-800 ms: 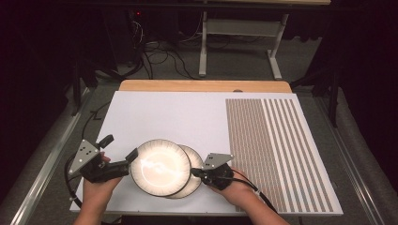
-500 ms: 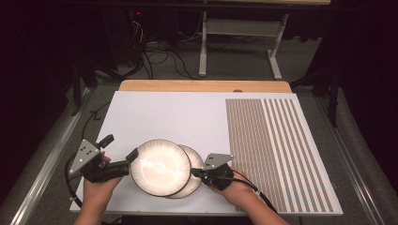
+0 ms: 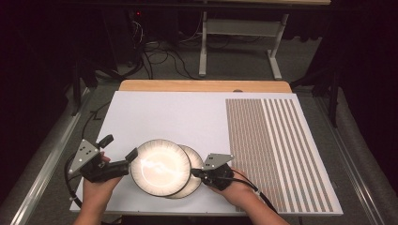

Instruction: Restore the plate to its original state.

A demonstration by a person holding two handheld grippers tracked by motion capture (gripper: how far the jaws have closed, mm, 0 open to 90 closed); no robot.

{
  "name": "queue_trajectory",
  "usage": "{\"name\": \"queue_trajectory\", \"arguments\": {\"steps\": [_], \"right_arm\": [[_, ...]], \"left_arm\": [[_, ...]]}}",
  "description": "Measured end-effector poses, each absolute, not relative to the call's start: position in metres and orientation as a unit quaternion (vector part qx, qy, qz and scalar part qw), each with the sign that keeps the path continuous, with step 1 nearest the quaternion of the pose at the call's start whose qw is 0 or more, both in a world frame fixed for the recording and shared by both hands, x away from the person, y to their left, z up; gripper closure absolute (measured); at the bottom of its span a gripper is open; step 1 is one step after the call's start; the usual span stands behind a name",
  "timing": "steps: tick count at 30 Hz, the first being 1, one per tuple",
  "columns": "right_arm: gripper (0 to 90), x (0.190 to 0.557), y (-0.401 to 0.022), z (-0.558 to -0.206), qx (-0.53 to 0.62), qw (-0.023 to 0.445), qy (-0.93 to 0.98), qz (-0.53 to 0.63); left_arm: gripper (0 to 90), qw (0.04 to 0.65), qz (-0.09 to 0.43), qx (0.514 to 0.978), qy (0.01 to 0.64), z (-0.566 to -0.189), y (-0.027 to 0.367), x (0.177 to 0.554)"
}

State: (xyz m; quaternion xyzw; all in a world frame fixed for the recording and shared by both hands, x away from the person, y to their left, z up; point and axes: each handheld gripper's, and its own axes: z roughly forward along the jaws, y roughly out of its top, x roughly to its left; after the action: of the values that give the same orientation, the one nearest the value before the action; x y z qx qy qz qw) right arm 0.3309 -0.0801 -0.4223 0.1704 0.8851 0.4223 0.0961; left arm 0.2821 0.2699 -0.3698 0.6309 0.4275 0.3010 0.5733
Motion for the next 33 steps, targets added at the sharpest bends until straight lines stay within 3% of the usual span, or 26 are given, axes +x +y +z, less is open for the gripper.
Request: {"name": "queue_trajectory", "arguments": {"steps": [33], "right_arm": [[90.0,0.3323,-0.0801,-0.4223,0.172,0.094,0.884,0.425]], "left_arm": [[0.4,0.574,0.299,0.631,0.427,-0.3695,0.2709,0.2820]]}}
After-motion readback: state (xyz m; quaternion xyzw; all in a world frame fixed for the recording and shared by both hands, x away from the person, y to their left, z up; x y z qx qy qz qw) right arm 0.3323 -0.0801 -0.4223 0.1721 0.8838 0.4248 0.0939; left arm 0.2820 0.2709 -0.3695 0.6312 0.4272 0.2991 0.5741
